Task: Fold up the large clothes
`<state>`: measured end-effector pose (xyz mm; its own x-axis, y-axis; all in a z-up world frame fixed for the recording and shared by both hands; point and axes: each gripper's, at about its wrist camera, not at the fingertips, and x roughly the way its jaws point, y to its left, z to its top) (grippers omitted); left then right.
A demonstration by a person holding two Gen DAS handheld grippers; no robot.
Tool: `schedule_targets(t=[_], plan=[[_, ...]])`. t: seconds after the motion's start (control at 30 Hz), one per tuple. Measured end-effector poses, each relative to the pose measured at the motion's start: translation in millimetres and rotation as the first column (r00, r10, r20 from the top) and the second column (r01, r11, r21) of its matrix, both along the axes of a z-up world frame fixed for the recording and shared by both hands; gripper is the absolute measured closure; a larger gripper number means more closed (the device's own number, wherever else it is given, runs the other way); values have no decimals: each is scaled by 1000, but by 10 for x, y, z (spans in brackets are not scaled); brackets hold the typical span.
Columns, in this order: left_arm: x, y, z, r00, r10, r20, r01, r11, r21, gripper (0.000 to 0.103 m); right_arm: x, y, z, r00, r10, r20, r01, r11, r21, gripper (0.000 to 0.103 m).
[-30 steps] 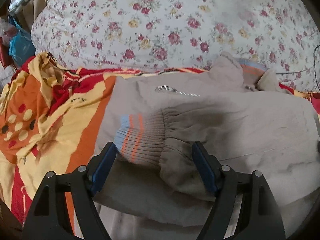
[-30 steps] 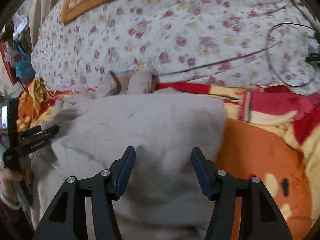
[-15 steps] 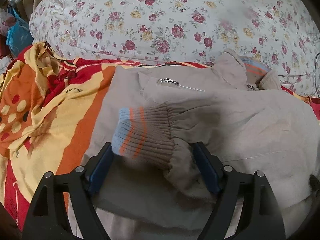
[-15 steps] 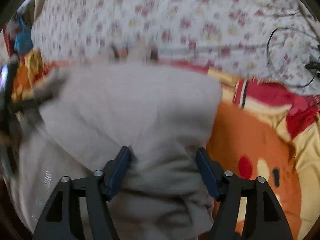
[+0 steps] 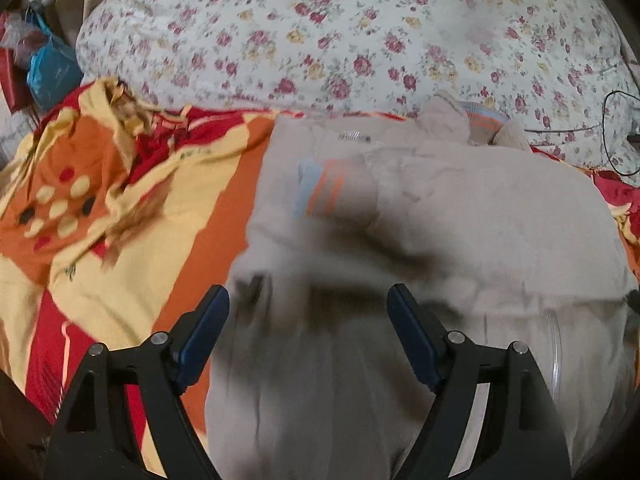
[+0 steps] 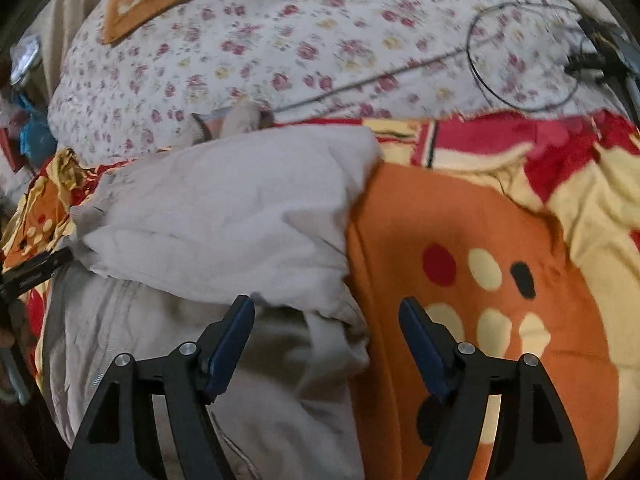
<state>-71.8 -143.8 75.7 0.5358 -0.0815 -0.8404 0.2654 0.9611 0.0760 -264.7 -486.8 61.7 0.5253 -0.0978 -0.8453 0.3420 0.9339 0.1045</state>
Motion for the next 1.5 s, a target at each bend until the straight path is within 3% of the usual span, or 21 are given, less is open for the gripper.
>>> schedule_targets(t=[0.13,0.17,0.27,0.33,0.47,0.63,0.73,0.83,0.9,0.97,1.1,1.13,1.2,1.27,1.4,1.5], plan=[[-76,153,-46,999,30,-12,-31,999,-10,22,52,81,-81,999,44,-22,-45,998,-41,28],[-95,184,-66,999,38,-18,-38,999,-11,22,67,67,-85,999,31,-19,-32,998,-56,32],[-159,277,-123,998,57,-42,-58,998,-17,22,93,-70,-131,999,-27,-20,26,997,-75,82],[-217,351,-160,997,63,-54,-64,998,-22,22,77,-163,-216,999,-46,-29,46,999,-1,79],[-323,471,-212,996,61,-64,-62,998,-27,22,-45,-124,-99,998,-55,-33,55,998,-11,79],[-441,579,-173,995,62,-72,-65,997,-45,22,-249,-15,150,998,-65,-9,64,996,-59,72],[-529,600,-143,996,51,-69,-54,998,-35,22,-306,85,221,999,-35,2,35,999,-33,65],[-626,624,-127,997,41,-68,-43,998,-35,22,-352,226,190,999,34,-19,-34,999,-8,54],[-683,632,-130,997,33,-71,-36,999,-32,22,-381,279,128,996,65,-55,-66,998,-8,40],[-743,636,-135,997,26,-71,-28,999,-26,22,-445,293,55,994,73,-84,-74,997,-6,38],[-824,636,-161,997,13,-80,-14,1000,-20,22,-591,222,-102,993,56,-105,-46,994,96,39],[-837,634,-164,997,12,-81,-14,1000,-19,22,-626,229,-134,993,58,-100,-47,993,108,43],[-856,635,-171,996,13,-83,-15,1000,-20,22,-675,267,-137,994,66,-82,-60,996,69,93],[-881,643,-169,996,11,-89,-13,1000,-23,22,-742,250,-81,996,72,-49,-68,995,77,100],[-975,714,-150,996,7,-87,-9,1000,-24,22,-843,97,-47,998,13,-54,-10,999,46,103],[-1057,809,-170,994,5,-107,-8,1000,-28,22,-942,73,4,999,20,-38,-17,997,76,103]])
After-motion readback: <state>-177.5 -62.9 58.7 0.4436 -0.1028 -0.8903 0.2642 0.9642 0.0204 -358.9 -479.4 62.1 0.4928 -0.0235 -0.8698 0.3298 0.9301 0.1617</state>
